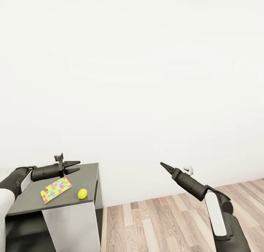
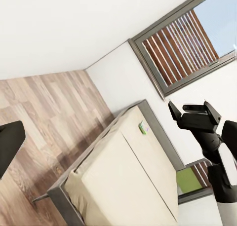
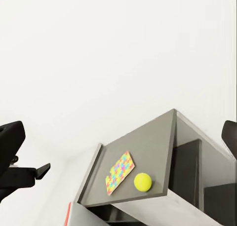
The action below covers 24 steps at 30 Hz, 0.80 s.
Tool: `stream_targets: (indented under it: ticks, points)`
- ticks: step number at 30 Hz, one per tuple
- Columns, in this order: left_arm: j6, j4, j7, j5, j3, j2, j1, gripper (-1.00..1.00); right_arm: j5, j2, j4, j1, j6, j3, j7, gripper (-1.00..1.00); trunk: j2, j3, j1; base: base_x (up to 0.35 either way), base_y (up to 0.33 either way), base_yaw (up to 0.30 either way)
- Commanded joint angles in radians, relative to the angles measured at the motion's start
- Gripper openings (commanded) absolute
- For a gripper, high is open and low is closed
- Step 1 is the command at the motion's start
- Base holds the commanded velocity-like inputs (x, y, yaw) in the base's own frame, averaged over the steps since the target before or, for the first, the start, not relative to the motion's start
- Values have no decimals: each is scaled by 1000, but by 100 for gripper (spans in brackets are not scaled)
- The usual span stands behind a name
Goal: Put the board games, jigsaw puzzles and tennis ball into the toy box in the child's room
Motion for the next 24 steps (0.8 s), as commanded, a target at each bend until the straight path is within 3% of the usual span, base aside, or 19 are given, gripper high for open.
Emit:
stream_targets:
  ticks: [1, 24]
  points:
    - [11, 0, -4, -1, 1, 0, 0, 100, 0, 1, 0, -1, 7, -3, 4, 100, -1, -1, 0, 0, 0, -207]
    - [10, 0, -4, -1, 2, 0, 0, 100, 0, 1, 0, -1, 7, -2, 3, 100, -1, -23, 0, 0, 0, -208]
